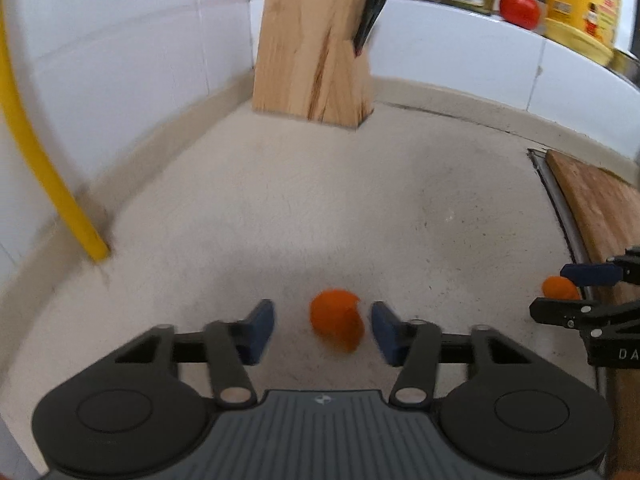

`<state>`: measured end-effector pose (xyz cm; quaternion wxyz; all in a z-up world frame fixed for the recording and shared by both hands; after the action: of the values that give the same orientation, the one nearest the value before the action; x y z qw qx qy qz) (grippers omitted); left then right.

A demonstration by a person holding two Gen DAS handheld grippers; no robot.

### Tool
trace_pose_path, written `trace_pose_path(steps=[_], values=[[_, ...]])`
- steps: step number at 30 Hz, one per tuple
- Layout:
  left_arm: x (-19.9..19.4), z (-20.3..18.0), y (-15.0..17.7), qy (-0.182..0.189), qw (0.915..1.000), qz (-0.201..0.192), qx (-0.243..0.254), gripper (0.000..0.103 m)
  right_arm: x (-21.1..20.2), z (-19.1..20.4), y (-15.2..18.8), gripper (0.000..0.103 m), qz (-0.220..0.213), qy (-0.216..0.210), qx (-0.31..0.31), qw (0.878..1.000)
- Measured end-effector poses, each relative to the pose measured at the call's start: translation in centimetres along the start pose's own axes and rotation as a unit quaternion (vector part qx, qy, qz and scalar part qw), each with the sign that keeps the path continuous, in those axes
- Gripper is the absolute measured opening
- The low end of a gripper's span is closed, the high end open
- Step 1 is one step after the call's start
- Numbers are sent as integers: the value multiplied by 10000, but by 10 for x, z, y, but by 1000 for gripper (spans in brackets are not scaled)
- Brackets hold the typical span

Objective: Collect trash
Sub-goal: 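Close left tool on carrot piece near knife block while right holds carrot, then carry carrot piece in left tool while right tool carries carrot to bin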

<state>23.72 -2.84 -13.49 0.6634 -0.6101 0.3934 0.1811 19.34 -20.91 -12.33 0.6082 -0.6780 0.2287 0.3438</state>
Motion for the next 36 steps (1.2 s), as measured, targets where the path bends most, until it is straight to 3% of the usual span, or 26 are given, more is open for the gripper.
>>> trace_pose_path(steps=[3,5,6,7,9,18,36], values=[[4,0,0,-101,9998,-56,-138,22,0,-2,1,60,-34,-52,23,10000],[5,0,-2,-73,9997,-30,-232,11,-1,-3,2,49,-64,5,10,10000],[5,0,-2,-93,9996,-2,-269,9,-1,-5,2,32,-89,74,25,9999],[4,0,-1,-92,9995,26,-287,6,-1,-7,2,25,-86,95,73,9999],[-1,-2,3,-11,9995,5,-331,6,-2,-9,2,22,-43,62,193,9998],[-47,4,32,188,9979,-239,-570,6,-26,13,5,21,-149,-56,195,9997],[-128,57,91,-354,9932,-477,-997,6,-56,137,3,21,-362,-904,-632,9932]])
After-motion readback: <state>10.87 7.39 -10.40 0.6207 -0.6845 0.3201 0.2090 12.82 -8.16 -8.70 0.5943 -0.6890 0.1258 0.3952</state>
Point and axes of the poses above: each gripper's, at about its wrist camera, not at the fingertips, and x roughly the way its jaws point, z to its left, y to its underside, the point moved 7 cm from there along x, roughly the way its jaws point, and after that the axes turned 1 degree about y, right-handed, at the moved point
